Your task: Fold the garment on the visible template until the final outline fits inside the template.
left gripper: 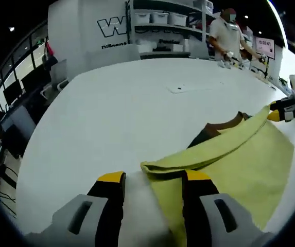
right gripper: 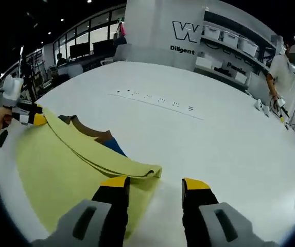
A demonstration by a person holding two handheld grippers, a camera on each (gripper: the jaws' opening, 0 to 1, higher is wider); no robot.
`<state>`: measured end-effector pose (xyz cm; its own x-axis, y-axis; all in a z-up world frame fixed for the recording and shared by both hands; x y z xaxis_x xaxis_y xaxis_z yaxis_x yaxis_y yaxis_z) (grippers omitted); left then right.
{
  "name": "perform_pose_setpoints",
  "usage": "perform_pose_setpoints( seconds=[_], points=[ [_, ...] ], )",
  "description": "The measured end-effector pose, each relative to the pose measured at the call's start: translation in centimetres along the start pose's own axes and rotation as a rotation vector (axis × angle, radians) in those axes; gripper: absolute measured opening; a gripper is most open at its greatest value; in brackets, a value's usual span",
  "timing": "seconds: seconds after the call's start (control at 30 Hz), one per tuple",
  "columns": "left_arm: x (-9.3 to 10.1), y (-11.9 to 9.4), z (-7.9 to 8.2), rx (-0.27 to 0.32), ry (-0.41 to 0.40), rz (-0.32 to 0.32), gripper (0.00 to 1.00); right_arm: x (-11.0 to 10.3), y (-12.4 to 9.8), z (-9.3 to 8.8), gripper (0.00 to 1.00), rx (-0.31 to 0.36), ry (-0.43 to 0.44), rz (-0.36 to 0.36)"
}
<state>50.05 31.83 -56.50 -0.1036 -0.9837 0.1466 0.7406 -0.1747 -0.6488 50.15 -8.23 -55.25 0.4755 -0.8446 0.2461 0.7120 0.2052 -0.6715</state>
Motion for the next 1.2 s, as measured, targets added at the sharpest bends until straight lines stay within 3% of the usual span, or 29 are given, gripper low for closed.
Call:
perform_pose_setpoints(
  seconds=[0.13,0.27,0.33,0.6,0.97,1.2],
  points=[
    [0.1,0.8,1.1,0.043,0.006,0.012,0.43,0.5,1.0,0.6,0.41,0.003,0.051,-0.023],
    [-0.1,0.7,1.7,0.099,-0.099,0.039,0.46,0.6,1.2,0.8,0.52,0.026,0.118,-0.052],
    [-0.2,0.7,1.7,0.079,-0.096,0.040,0.48,0.6,1.2,0.7,0.56,0.026,0.151,-0.044],
    [-0.3,-0.7,1.9,0.087,-0.119,0.020,0.47,0.0,-0.5,0.8,0.53,0.069,0.233,-0.003],
    [0.8,-3.4,1.1,0.065,-0.119,-0.019,0.49,-2.1,-2.7,-0.5,0.57,0.067,0.216,0.071],
    [1.5,-5.2,-0.2,0.048,-0.134,-0.039,0.50,-3.4,-4.3,-1.7,0.59,0.065,0.189,0.133]
  ],
)
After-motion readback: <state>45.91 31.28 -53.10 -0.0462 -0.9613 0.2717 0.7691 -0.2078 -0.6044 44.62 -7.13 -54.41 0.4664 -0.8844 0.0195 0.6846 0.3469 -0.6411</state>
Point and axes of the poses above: the point that each gripper's makers call its tool centre point, and the gripper's own axes: y roughly forward along the fingers, x roughly to its right, z roughly out of its top, the point moved 10 cm from there along -y, roughly backward along the fingers, and after that the axes turned 13 degrees about -y, right-handed, at the moved point
